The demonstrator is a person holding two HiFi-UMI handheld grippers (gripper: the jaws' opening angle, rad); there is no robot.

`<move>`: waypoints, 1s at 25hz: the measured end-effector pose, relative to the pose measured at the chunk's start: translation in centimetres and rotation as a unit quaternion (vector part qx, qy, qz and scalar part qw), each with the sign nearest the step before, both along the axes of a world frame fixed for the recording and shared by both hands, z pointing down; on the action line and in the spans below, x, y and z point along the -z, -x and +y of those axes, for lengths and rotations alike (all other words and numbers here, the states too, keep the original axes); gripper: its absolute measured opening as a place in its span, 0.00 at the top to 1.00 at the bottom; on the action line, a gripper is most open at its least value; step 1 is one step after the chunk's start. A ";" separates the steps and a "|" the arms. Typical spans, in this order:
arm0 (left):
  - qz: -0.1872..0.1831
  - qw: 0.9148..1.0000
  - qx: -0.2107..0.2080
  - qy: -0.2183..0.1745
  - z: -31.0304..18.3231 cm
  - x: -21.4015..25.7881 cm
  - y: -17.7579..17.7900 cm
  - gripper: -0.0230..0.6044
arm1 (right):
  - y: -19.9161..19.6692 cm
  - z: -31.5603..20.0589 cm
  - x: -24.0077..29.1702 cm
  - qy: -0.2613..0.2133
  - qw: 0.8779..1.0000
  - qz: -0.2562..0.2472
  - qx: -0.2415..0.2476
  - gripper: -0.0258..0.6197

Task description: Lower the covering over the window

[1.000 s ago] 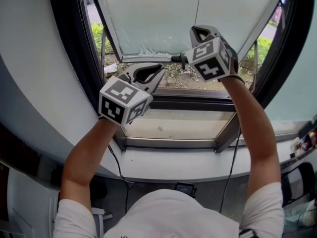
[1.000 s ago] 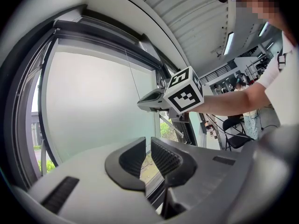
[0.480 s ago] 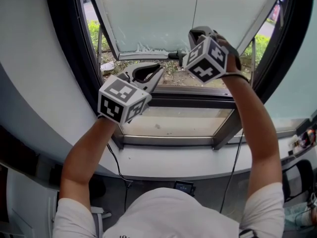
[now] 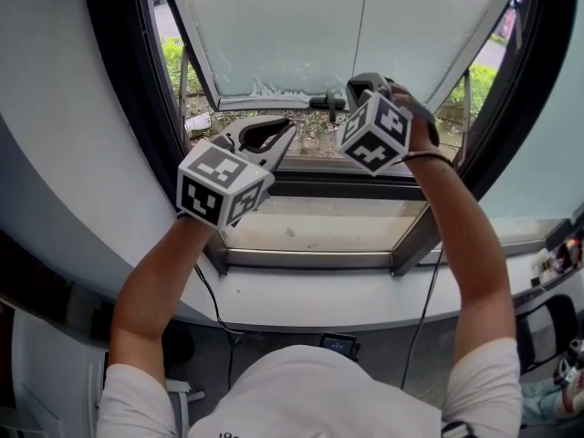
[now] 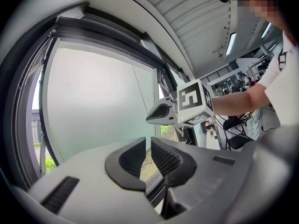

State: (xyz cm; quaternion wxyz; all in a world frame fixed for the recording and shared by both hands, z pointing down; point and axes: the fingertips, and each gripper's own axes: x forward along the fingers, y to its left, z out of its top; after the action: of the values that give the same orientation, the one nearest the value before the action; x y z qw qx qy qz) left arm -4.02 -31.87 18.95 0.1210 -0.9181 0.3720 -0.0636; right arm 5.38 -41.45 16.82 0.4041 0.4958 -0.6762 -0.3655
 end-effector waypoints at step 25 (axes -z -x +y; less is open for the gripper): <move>-0.028 1.000 0.011 -0.009 0.9 -0.6 0.6 0.91 | -0.4 2.7 -12.1 0.100 0.990 0.096 -0.020 0.93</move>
State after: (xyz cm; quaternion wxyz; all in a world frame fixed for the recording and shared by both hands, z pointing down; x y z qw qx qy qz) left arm -4.67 -30.93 19.59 0.1392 -0.9106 0.3793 -0.0867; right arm 5.76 -38.78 28.94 0.5224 0.4290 -0.6572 -0.3334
